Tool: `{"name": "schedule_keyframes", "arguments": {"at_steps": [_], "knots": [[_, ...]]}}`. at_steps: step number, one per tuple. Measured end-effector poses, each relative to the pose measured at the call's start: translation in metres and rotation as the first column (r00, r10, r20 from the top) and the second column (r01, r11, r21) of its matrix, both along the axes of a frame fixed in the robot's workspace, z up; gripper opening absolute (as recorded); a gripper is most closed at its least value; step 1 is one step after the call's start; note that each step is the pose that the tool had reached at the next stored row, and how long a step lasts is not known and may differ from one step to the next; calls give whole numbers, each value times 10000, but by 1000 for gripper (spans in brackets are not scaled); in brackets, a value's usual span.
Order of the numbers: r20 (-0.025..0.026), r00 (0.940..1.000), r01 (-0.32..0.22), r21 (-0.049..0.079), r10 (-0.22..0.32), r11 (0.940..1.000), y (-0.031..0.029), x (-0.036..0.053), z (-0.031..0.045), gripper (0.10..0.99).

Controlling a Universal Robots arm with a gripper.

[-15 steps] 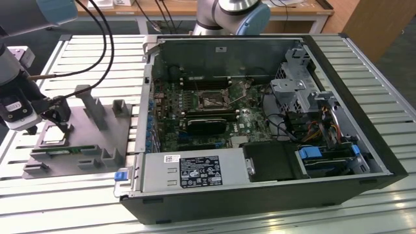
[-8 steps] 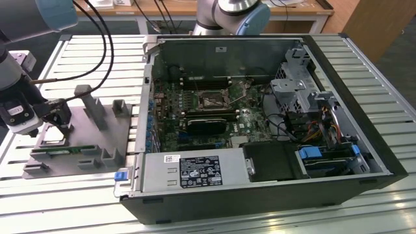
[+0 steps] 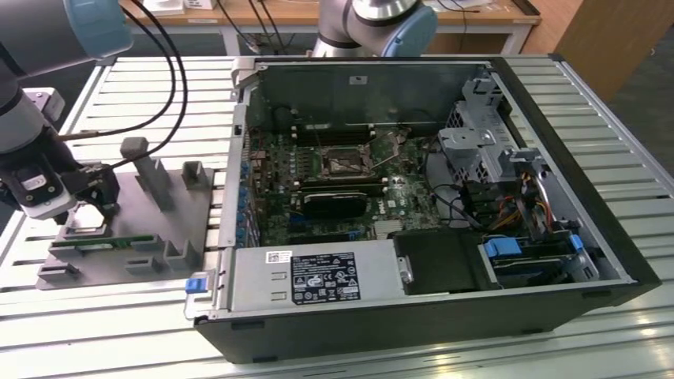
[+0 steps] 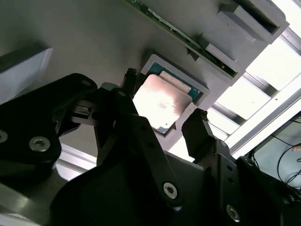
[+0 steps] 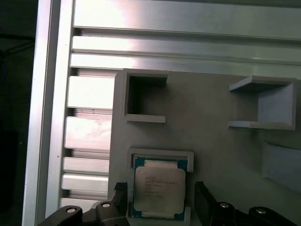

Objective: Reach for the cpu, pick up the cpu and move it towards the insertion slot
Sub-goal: 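Pick up the cpu and move it towards the insertion slot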

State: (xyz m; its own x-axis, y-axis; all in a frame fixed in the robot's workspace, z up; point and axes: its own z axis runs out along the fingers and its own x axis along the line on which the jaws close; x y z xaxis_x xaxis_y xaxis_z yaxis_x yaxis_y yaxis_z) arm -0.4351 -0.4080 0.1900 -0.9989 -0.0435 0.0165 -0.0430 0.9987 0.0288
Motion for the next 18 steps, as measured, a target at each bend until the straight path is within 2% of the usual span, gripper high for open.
{"name": "schedule_keyframes", "arguments": {"at_steps": [2,3,7,18], "knots": [[18,10000,-1,-11,1,10000,0,-1,-4,690],[38,10000,0,-11,0,10000,0,-1,-4,620],[143,9999,0,-8,0,10000,0,-16,-6,620],[143,9999,2,-5,-2,10000,29,-34,-18,620]]}}
